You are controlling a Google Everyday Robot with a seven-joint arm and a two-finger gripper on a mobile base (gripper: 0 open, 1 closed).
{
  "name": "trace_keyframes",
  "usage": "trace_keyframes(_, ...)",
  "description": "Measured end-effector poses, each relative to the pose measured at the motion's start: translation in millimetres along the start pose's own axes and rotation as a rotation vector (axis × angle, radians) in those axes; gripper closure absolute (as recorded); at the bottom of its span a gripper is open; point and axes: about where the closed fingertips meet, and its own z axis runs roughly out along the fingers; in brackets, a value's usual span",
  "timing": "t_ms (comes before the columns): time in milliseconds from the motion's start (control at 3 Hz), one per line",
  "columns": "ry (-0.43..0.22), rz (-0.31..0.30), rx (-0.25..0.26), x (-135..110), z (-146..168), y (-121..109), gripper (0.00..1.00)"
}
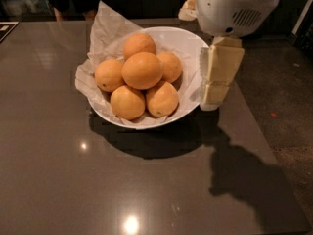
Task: Pick orange from white bowl
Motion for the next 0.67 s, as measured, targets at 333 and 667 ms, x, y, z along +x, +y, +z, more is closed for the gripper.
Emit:
trace_keyframes(333,0.012,-0.069,-0.006,-34,6,-11,0.0)
trace_keyframes(667,0.03,-0.091,-0.015,-50,13,-22,0.0)
